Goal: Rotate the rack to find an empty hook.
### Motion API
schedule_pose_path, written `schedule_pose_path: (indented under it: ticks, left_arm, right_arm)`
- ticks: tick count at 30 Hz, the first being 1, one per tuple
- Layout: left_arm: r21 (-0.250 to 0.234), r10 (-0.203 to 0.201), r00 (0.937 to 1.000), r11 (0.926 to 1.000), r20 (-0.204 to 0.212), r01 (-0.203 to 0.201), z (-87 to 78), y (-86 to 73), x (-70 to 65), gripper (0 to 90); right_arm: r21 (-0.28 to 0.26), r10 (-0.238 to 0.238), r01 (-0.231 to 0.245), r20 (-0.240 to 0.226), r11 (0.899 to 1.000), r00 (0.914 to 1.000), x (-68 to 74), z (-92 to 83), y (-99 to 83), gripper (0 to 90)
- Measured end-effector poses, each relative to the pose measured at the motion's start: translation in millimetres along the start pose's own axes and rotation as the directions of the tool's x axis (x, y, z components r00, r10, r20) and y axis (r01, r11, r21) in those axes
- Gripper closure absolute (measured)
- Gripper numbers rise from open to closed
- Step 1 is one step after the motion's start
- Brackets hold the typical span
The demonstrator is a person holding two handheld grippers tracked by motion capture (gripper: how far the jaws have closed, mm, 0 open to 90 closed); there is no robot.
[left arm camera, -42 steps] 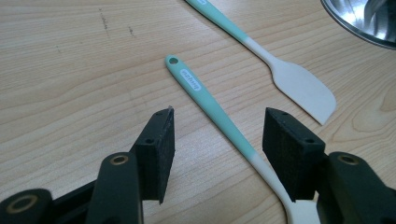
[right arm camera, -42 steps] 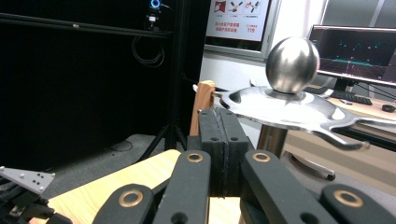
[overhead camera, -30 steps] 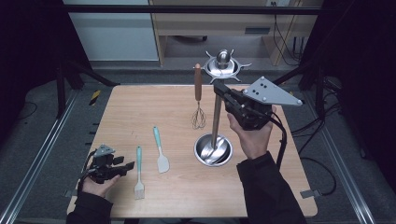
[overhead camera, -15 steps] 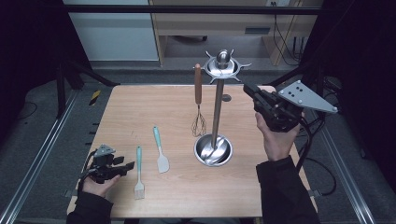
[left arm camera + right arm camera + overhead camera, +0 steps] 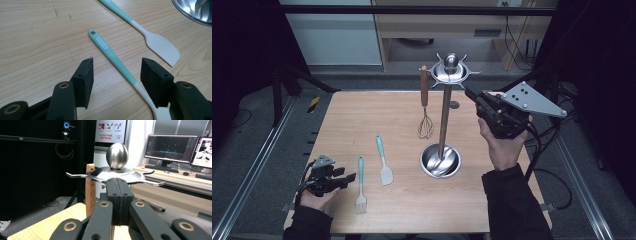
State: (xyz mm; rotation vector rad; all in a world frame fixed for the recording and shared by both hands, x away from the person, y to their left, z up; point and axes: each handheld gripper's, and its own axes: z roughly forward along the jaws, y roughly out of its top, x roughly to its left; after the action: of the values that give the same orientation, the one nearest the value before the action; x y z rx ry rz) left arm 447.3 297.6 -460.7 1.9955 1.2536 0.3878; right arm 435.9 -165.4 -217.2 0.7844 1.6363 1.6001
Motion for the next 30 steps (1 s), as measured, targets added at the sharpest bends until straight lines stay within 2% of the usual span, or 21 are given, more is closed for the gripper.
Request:
schedule_pose_path:
  ticks: [3, 6, 10, 13, 18, 22, 27, 30]
  left_arm:
    - [-0.003, -0.002, 1.0, 1.0, 0.0, 0.002, -0.1, -0.1, -0.1, 43.7]
    - [-0.007, -0.003, 1.0, 1.0, -0.003, 0.003, -0.3, 0.3, -0.3, 42.8]
    - [-0.012, -0.013, 0.9999, 0.9998, -0.009, 0.013, -1.3, 1.0, 0.1, 40.7]
    - [-0.011, -0.01, 0.9999, 0.9999, -0.008, 0.01, -1.8, 1.8, 0.1, 39.9]
    - [-0.016, -0.007, 1.0, 0.9998, -0.003, 0.007, -1.3, 4.1, -2.6, 39.9]
    - [-0.027, 0.0, 1.0, 0.9996, 0.001, 0.0, -1.7, 7.1, -6.2, 39.9]
    - [-0.031, 0.007, 1.0, 0.9995, -0.003, -0.007, -1.8, 11.4, -11.3, 40.4]
    - [-0.022, 0.017, 0.9998, 0.9996, -0.011, -0.017, -1.3, 13.9, -14.7, 40.8]
  right_arm:
    - [0.002, 0.004, -0.004, 0.012, 1.0, 0.9999, -0.8, -1.9, -1.5, 90.0]
    - [0.032, 0.003, -0.004, 0.029, 0.999, 0.9996, -2.6, -4.7, -10.7, 83.5]
    - [0.098, -0.005, -0.001, 0.057, 0.995, 0.9984, -7.4, -7.4, -37.9, 76.7]
    - [0.156, -0.007, -0.005, 0.074, 0.988, 0.9972, -14.0, -8.5, -65.0, 69.5]
    - [0.247, 0.002, -0.031, 0.116, 0.969, 0.9932, -29.1, -11.9, -109.9, 56.8]
    - [0.321, 0.018, -0.065, 0.148, 0.945, 0.9888, -41.1, -16.2, -140.4, 50.9]
    - [0.391, 0.023, -0.094, 0.183, 0.916, 0.9828, -52.0, -24.4, -167.5, 48.2]
    - [0.421, 0.02, -0.1, 0.189, 0.901, 0.9817, -54.8, -29.5, -179.0, 47.9]
